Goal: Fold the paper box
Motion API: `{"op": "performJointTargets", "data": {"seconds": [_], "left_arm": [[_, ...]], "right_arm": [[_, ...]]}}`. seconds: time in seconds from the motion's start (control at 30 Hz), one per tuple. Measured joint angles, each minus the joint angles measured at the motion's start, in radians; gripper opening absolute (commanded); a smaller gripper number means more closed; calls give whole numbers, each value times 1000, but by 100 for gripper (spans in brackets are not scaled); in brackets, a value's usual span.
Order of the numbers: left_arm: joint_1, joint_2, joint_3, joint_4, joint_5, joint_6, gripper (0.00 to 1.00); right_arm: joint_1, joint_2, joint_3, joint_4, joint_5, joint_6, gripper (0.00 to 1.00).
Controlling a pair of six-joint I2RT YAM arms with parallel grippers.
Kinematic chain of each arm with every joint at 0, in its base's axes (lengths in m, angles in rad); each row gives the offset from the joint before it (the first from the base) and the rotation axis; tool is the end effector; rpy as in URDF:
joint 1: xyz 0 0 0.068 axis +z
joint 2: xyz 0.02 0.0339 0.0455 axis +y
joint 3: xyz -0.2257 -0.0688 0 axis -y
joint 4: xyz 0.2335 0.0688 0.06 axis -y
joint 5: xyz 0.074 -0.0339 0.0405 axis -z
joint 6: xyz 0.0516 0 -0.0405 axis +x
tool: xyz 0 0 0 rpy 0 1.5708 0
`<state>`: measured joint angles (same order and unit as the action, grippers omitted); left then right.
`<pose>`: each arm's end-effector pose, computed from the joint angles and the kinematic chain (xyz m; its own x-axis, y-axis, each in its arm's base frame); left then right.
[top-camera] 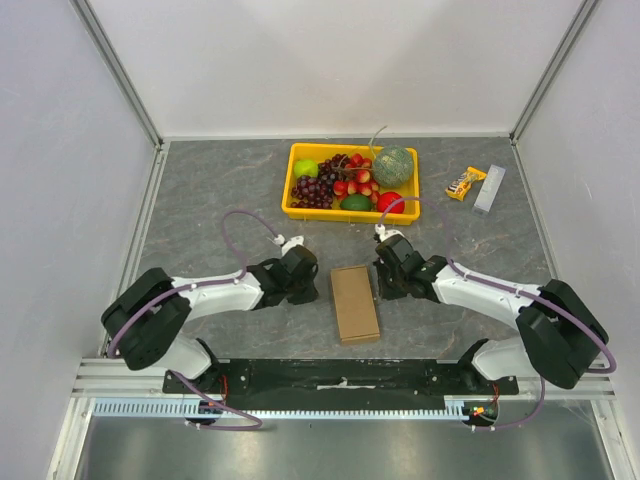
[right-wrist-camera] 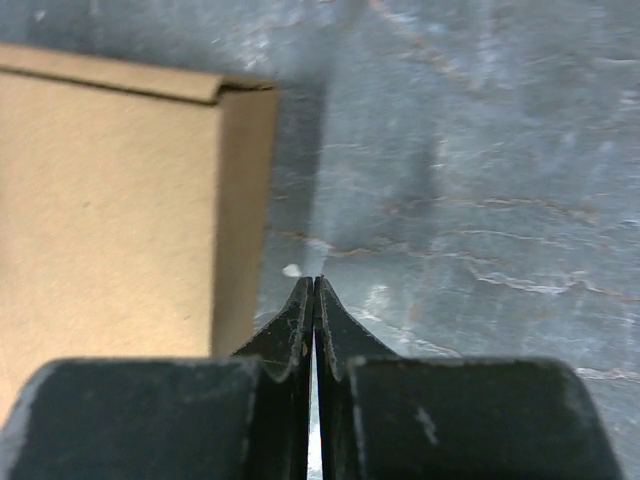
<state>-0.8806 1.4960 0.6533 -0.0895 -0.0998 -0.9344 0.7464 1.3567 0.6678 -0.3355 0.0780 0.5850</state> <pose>0.1810 -0.2111 0.1036 -0.8905 -0.1784 -0.4186 0.0224 0.9017 -0.4318 0.1904 0.1706 0.1248 -0.8803 -0.0643 -0.4700 -0.1932 0.9535 0.2314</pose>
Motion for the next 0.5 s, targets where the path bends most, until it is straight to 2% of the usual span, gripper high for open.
{"op": "performJointTargets", "data": {"seconds": [0.13, 0.3, 0.37, 0.43, 0.47, 0.5], "left_arm": [[63, -79, -19, -115, -41, 56, 20], [72, -299, -48, -250, -87, 129, 39], [72, -422, -52, -285, -97, 153, 52], [72, -534, -54, -307, -111, 170, 70], [72, -601, -55, -321, -121, 174, 75], [72, -647, -55, -333, -132, 180, 78]], "right_arm": [[-44, -8, 0, -16, 21, 12, 17], [-49, -141, -14, -45, 66, 29, 40], [-49, -220, -14, -53, 85, 31, 47], [-49, -291, -14, -69, 115, 33, 55], [-49, -330, -13, -85, 142, 39, 59], [-49, -362, -11, -101, 169, 50, 68]]}}
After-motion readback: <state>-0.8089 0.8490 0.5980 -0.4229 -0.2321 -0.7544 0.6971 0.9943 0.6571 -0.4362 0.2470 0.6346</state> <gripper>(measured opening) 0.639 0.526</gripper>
